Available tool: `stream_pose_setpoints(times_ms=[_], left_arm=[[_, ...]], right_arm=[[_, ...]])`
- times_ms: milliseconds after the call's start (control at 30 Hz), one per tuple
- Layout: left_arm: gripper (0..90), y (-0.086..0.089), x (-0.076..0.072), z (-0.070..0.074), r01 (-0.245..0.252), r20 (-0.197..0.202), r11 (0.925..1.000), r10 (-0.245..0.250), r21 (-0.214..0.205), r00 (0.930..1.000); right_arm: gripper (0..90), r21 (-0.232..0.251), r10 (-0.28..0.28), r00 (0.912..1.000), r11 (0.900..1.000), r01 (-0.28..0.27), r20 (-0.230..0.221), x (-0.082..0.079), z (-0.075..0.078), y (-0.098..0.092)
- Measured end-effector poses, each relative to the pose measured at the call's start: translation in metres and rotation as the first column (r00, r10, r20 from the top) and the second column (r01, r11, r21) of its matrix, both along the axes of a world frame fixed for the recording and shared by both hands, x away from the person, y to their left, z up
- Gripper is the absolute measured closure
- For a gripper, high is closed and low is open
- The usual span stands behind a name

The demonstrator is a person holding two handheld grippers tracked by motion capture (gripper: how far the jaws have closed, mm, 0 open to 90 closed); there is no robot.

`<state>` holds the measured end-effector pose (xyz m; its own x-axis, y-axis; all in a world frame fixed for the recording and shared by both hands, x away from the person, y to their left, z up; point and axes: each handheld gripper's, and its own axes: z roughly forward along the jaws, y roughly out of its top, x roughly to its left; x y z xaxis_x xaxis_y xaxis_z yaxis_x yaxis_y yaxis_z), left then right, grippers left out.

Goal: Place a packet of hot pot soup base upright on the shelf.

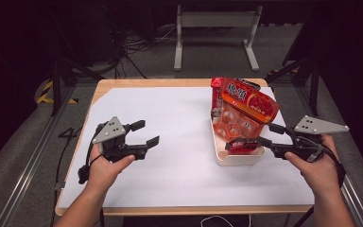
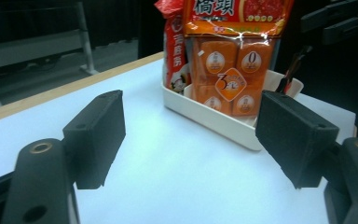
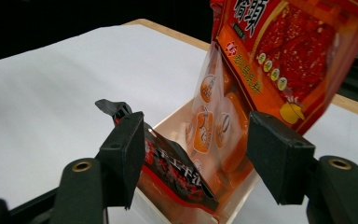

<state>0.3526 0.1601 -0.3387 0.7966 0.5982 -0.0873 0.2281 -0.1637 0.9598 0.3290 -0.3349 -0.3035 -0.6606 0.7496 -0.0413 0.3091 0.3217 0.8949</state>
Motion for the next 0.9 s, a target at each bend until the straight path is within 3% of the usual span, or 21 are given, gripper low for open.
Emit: stream_pose_setpoints(times_ms=[267, 467, 700, 900], left_arm=[[23.4, 0.021, -0.011, -0.006, -0.043, -0.011, 0.9991, 0.043, 0.003, 0.9990], [22.9, 0.037, -0.016, -0.017, -0.090, -0.009, 0.9959, 0.090, 0.000, 0.9959], [22.6, 0.051, -0.020, -0.032, -0.113, -0.039, 0.9935, 0.114, 0.008, 0.9928], [21.9, 0.054, -0.021, -0.040, -0.121, -0.039, 0.9926, 0.121, 0.012, 0.9919]], right_arm=[[32.9, 0.037, -0.012, 0.9987, 0.9993, 0.010, 0.049, -0.006, -0.007, -0.008], [32.4, 0.035, -0.033, 0.9985, 0.9989, 0.032, 0.042, -0.007, -0.017, -0.017], [32.2, 0.052, -0.054, 0.9984, 0.9972, 0.053, 0.017, -0.007, -0.033, -0.026], [31.9, 0.052, -0.058, 0.9981, 0.9970, 0.057, 0.019, -0.007, -0.040, -0.028]])
